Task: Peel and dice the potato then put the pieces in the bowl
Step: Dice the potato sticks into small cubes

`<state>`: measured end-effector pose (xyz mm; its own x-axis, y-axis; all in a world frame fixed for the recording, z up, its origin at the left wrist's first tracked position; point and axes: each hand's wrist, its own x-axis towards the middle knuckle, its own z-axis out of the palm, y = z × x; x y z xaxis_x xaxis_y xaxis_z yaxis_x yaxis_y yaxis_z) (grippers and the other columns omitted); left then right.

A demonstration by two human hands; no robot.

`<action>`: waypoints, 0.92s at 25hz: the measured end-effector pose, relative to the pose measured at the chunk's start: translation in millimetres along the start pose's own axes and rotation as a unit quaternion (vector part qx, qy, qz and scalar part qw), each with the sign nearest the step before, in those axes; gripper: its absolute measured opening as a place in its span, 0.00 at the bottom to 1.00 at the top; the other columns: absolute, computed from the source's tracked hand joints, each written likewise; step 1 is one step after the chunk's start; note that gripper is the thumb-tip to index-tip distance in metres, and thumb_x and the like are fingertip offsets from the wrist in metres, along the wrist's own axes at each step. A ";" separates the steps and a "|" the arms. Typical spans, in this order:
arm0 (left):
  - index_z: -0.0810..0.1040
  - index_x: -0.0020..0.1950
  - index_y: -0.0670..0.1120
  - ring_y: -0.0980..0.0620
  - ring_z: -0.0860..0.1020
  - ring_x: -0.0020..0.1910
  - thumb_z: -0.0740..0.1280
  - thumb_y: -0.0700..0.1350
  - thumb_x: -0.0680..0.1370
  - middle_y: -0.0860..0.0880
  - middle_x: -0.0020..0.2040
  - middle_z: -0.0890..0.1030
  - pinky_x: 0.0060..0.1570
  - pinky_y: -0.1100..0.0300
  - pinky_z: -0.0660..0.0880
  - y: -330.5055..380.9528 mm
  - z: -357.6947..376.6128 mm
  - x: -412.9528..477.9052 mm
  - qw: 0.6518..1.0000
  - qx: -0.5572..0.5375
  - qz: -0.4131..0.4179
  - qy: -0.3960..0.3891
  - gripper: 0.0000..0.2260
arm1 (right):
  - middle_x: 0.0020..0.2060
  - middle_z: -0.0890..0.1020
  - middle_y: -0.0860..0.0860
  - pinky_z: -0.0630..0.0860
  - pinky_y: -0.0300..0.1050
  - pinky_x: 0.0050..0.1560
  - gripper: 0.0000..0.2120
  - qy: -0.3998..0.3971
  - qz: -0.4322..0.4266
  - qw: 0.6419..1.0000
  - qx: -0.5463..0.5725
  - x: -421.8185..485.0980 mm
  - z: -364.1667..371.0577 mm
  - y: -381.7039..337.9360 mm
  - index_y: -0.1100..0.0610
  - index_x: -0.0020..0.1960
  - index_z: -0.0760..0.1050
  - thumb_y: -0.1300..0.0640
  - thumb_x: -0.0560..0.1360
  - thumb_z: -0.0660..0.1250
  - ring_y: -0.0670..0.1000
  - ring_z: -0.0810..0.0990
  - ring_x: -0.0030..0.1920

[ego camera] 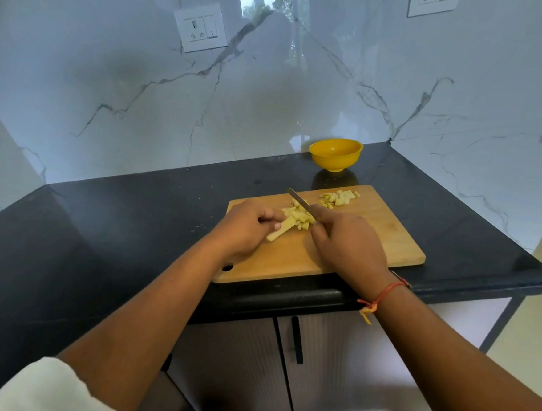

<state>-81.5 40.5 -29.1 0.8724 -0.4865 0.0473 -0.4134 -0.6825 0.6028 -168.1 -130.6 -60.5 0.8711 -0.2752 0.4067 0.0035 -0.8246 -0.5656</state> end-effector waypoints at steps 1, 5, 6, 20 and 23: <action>0.80 0.65 0.53 0.54 0.74 0.66 0.66 0.45 0.81 0.56 0.67 0.78 0.65 0.58 0.67 -1.3 -1.4 -0.2 1.000 0.023 0.002 -0.001 0.13 | 0.33 0.75 0.43 0.69 0.41 0.29 0.20 -0.004 0.006 1.000 0.005 -2.9 -3.9 -0.5 0.42 0.72 0.72 0.51 0.82 0.60 0.44 0.74 0.32; 0.81 0.63 0.52 0.55 0.74 0.64 0.68 0.46 0.80 0.56 0.67 0.78 0.61 0.61 0.66 -4.4 -2.0 -2.3 0.998 0.052 0.020 0.015 0.12 | 0.42 0.82 0.49 0.78 0.47 0.37 0.21 -0.050 0.011 0.998 -0.035 -17.2 -16.7 -8.8 0.42 0.74 0.70 0.50 0.81 0.59 0.50 0.79 0.39; 0.81 0.62 0.52 0.55 0.76 0.62 0.70 0.47 0.79 0.56 0.65 0.79 0.59 0.60 0.68 -4.6 -1.5 -2.3 0.998 0.055 0.024 0.014 0.12 | 0.45 0.82 0.50 0.79 0.48 0.40 0.21 -0.065 0.012 0.996 -0.054 -19.1 -18.4 -11.6 0.41 0.74 0.70 0.50 0.81 0.59 0.51 0.79 0.41; 0.82 0.59 0.51 0.57 0.81 0.47 0.76 0.48 0.73 0.54 0.48 0.83 0.52 0.60 0.78 -1.1 -5.2 -23.9 0.998 0.026 -0.050 -0.007 0.15 | 0.48 0.78 0.50 0.79 0.48 0.48 0.19 -0.143 0.015 0.980 -0.136 -22.4 -20.1 -40.0 0.43 0.71 0.73 0.50 0.81 0.59 0.52 0.79 0.48; 0.82 0.59 0.51 0.59 0.79 0.48 0.77 0.48 0.72 0.55 0.49 0.83 0.52 0.63 0.77 -5.8 -2.2 -23.6 0.998 0.044 -0.034 0.009 0.16 | 0.52 0.80 0.51 0.78 0.47 0.49 0.19 -0.155 0.013 0.979 -0.132 -18.1 -17.0 -41.1 0.44 0.72 0.73 0.50 0.81 0.59 0.52 0.79 0.51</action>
<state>-99.1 57.2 -32.0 0.9036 -0.4277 0.0233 -0.3732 -0.7596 0.5326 -192.4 -100.1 -32.3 0.9765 -0.1691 0.1336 -0.1129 -0.9296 -0.3510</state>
